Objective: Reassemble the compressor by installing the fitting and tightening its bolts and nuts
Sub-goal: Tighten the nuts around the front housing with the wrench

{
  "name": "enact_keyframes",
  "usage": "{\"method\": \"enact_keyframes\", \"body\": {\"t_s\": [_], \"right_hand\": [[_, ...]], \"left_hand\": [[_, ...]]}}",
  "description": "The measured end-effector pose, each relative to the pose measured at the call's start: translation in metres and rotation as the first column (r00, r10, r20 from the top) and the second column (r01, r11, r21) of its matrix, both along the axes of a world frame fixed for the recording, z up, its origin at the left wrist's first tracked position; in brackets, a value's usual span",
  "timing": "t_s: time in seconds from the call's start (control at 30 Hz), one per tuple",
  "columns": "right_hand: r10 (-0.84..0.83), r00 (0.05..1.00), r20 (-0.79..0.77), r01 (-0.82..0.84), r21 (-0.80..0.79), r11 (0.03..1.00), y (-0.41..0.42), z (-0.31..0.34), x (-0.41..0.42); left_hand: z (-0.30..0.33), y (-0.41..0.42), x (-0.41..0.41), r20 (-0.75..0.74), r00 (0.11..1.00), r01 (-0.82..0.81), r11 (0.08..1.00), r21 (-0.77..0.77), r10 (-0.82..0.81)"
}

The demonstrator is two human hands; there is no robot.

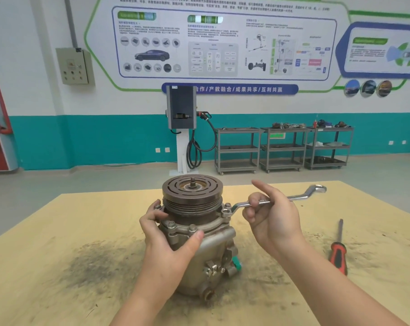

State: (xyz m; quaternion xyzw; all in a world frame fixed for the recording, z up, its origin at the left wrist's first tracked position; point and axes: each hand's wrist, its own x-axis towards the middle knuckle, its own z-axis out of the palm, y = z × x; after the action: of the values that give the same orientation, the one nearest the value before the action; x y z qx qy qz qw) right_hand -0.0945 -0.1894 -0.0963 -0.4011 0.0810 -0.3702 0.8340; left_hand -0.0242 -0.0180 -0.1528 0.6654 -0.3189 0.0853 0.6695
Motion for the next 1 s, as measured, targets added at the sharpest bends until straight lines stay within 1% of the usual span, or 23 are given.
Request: {"method": "enact_keyframes", "body": {"t_s": [0.1, 0.17, 0.23, 0.3, 0.37, 0.47, 0.53, 0.6, 0.67, 0.7, 0.73, 0.8, 0.83, 0.87, 0.93, 1.0], "right_hand": [[0.113, 0.989, -0.09, -0.113, -0.001, 0.994, -0.008, 0.007, 0.007], [0.14, 0.986, -0.095, -0.14, 0.003, 0.99, -0.011, 0.006, 0.008], [0.079, 0.996, -0.031, -0.08, -0.032, 0.996, -0.009, 0.0, 0.006], [-0.019, 0.998, 0.06, 0.026, -0.109, 0.994, -0.002, -0.01, 0.0], [-0.118, 0.986, 0.116, 0.14, -0.198, 0.97, 0.007, -0.017, -0.007], [-0.27, 0.953, 0.135, 0.3, -0.311, 0.902, 0.021, -0.021, -0.014], [-0.375, 0.918, 0.132, 0.395, -0.402, 0.826, 0.032, -0.024, -0.017], [-0.416, 0.9, 0.127, 0.423, -0.478, 0.77, 0.043, -0.024, -0.019], [-0.403, 0.91, 0.099, 0.395, -0.504, 0.768, 0.043, -0.017, -0.023], [-0.399, 0.914, 0.079, 0.385, -0.48, 0.788, 0.039, -0.011, -0.023], [-0.393, 0.917, 0.069, 0.385, -0.415, 0.825, 0.032, -0.005, -0.024], [-0.351, 0.933, 0.081, 0.36, -0.216, 0.907, 0.018, 0.008, -0.026], [-0.307, 0.948, 0.08, 0.315, -0.14, 0.939, 0.015, 0.012, -0.025], [-0.249, 0.967, 0.064, 0.254, -0.095, 0.963, 0.014, 0.013, -0.025], [-0.137, 0.991, 0.006, 0.137, -0.074, 0.988, 0.016, 0.008, -0.023], [-0.074, 0.997, -0.017, 0.073, -0.072, 0.995, 0.018, 0.001, -0.021]], "left_hand": [[0.001, 0.001, 0.0, -0.004, 1.0, 0.011, 1.0, 0.003, -0.011], [0.001, 0.001, 0.001, -0.008, 1.0, 0.029, 0.999, -0.014, -0.029], [0.0, 0.001, 0.002, -0.007, 0.999, 0.039, 0.999, -0.024, -0.039], [-0.001, 0.002, 0.003, -0.009, 0.999, 0.052, 0.998, -0.03, -0.052], [-0.002, 0.002, 0.004, -0.003, 0.998, 0.066, 0.997, -0.035, -0.066], [-0.003, 0.0, 0.004, 0.01, 0.997, 0.074, 0.996, -0.054, -0.073], [-0.003, -0.001, 0.005, 0.006, 0.998, 0.066, 0.996, -0.059, -0.066], [-0.003, 0.0, 0.005, 0.001, 0.998, 0.066, 0.996, -0.068, -0.066], [-0.003, -0.002, 0.002, 0.016, 0.999, 0.035, 0.997, -0.064, -0.034], [-0.003, -0.005, -0.002, 0.031, 0.999, -0.008, 0.998, -0.058, 0.009], [-0.003, -0.011, -0.008, 0.047, 0.996, -0.076, 0.996, -0.055, 0.079], [-0.003, -0.025, -0.022, 0.084, 0.957, -0.272, 0.96, -0.068, 0.277], [-0.003, -0.032, -0.028, 0.104, 0.928, -0.351, 0.932, -0.086, 0.359], [-0.003, -0.037, -0.032, 0.124, 0.904, -0.396, 0.911, -0.113, 0.408], [-0.004, -0.038, -0.032, 0.175, 0.884, -0.404, 0.896, -0.181, 0.434], [-0.005, -0.029, -0.022, 0.211, 0.868, -0.407, 0.887, -0.218, 0.45]]}}
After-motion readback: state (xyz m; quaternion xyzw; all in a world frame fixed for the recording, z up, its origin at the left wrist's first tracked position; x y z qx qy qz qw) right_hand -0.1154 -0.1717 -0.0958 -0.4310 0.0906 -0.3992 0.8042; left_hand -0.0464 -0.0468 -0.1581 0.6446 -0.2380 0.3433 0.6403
